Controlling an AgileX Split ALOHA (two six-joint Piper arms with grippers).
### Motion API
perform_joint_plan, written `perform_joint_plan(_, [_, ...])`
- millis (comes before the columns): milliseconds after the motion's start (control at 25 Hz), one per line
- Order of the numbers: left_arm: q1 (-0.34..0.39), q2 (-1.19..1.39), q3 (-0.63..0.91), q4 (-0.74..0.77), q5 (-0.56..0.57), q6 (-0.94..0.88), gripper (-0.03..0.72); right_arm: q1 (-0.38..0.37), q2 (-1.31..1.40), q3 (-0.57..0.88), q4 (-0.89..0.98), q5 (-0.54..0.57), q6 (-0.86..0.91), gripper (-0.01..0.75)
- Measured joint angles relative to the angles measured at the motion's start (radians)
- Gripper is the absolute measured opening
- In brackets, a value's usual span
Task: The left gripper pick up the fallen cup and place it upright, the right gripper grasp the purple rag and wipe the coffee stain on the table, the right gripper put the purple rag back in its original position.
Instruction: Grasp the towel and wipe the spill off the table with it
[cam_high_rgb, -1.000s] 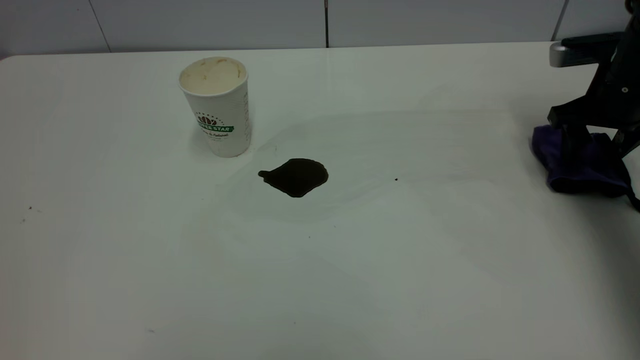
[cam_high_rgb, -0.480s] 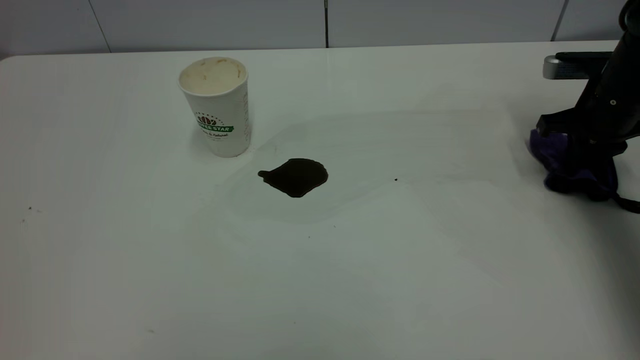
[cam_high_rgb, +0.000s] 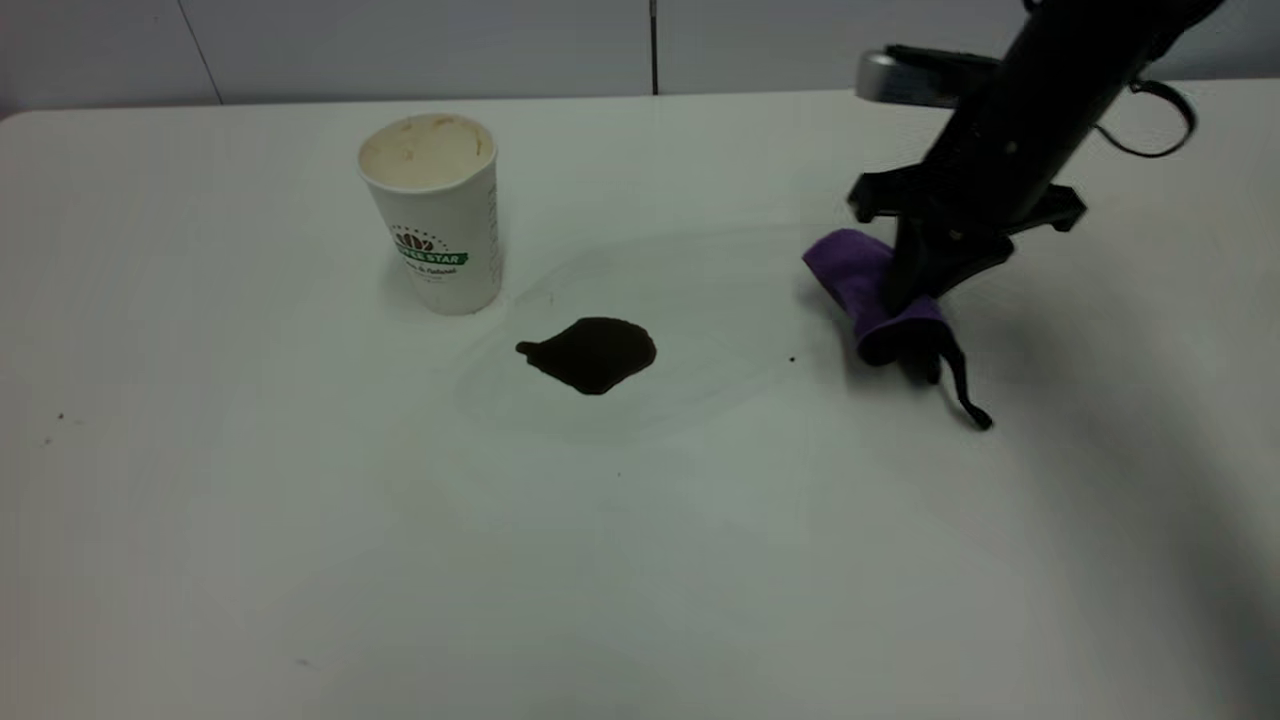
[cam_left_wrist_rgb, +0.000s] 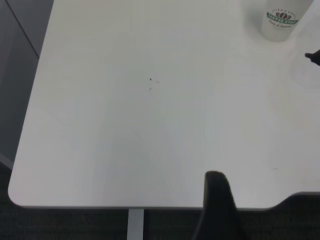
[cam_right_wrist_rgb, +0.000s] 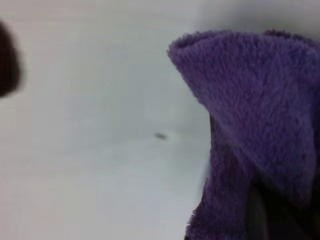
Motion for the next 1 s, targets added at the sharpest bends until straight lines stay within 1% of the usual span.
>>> perform_joint_plan(80, [0.0, 0.0, 0.0, 0.0, 0.0, 0.0, 0.536, 0.049, 0.0, -0.024, 0.0, -0.008, 0.018, 0.064])
perform_joint_plan(240, [0.0, 0.0, 0.0, 0.0, 0.0, 0.0, 0.536, 0.122, 0.009, -0.063, 0.0, -0.045, 0.04, 0.064])
perform_joint_plan(440, [0.0, 0.0, 0.0, 0.0, 0.0, 0.0, 0.536, 0.169, 0.096, -0.157, 0.019, -0.048, 0.061, 0.064])
perform_joint_plan(720, [0.0, 0.0, 0.0, 0.0, 0.0, 0.0, 0.536, 0.228, 0.209, -0.288, 0.071, -0.002, 0.069, 0.064])
perform_joint_plan(1000, [0.0, 0.0, 0.0, 0.0, 0.0, 0.0, 0.536, 0.303, 0.243, -0.33, 0.123, -0.004, 0.069, 0.064])
